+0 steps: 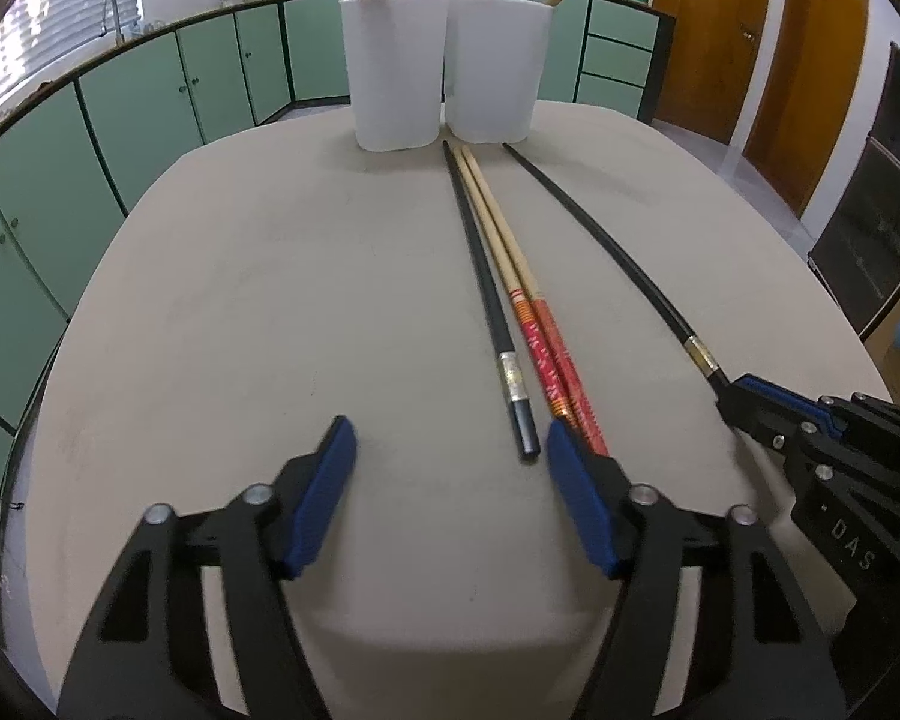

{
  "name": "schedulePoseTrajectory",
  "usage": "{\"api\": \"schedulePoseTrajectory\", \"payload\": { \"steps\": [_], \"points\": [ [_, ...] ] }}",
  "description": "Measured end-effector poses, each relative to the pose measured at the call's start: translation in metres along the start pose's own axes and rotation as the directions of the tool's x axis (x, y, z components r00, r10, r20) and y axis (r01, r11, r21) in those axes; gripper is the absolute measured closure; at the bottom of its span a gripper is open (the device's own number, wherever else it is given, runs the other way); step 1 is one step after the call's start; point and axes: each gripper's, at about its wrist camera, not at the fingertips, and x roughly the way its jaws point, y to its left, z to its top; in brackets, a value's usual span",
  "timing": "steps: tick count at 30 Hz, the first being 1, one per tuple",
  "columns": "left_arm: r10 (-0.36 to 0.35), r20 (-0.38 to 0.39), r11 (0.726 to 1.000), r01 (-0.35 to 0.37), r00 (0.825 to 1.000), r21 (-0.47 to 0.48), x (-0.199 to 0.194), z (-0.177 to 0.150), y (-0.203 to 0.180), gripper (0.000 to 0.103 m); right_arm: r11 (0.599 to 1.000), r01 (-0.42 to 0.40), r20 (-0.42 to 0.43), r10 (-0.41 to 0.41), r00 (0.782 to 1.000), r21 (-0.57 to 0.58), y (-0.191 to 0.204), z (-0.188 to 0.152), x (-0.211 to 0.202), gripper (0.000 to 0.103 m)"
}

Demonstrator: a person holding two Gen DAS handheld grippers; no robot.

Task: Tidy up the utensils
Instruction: 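Grasp another black chopstick with the left gripper while the right holds its own, then carry both black chopsticks upright and insert them into the caddy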

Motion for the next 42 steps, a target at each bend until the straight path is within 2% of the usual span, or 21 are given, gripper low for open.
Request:
{"api": "schedulePoseTrajectory", "payload": {
  "steps": [3, 5, 8, 17, 23, 34, 42],
  "points": [
    [-0.018, 0.008, 1.0, 0.018, 1.0, 0.014, 0.0, 0.001, -0.005, 0.06, 1.0, -0.004, -0.001, 0.004, 1.0, 0.004, -0.001, 0.0, 0.0, 0.096],
    [-0.034, 0.012, 0.999, 0.034, 0.999, 0.022, -0.001, 0.0, -0.008, 0.076, 1.0, -0.003, -0.001, 0.003, 1.0, 0.003, 0.0, -0.001, 0.0, 0.096],
    [-0.057, 0.015, 0.998, 0.056, 0.998, 0.033, -0.002, 0.0, -0.013, 0.096, 1.0, -0.004, -0.002, 0.004, 1.0, 0.004, 0.0, 0.0, 0.0, 0.096],
    [-0.068, 0.022, 0.998, 0.068, 0.997, -0.002, -0.004, -0.002, -0.006, 0.096, 1.0, -0.003, 0.001, 0.003, 1.0, 0.001, 0.0, -0.001, 0.0, 0.096],
    [-0.061, 0.046, 0.998, 0.061, 0.997, 0.006, -0.02, -0.003, -0.001, 0.097, 1.0, 0.006, 0.013, -0.006, 1.0, 0.001, 0.0, 0.0, -0.005, 0.097],
    [-0.054, 0.147, 0.998, 0.052, 0.988, 0.018, -0.067, 0.017, 0.012, 0.097, 1.0, 0.004, 0.095, -0.003, 0.995, -0.014, 0.003, 0.021, -0.041, 0.097],
    [-0.062, 0.24, 0.998, 0.06, 0.969, 0.016, -0.098, 0.041, 0.012, 0.097, 1.0, -0.007, 0.166, 0.009, 0.986, -0.018, 0.006, 0.044, -0.069, 0.097]
  ]
}}
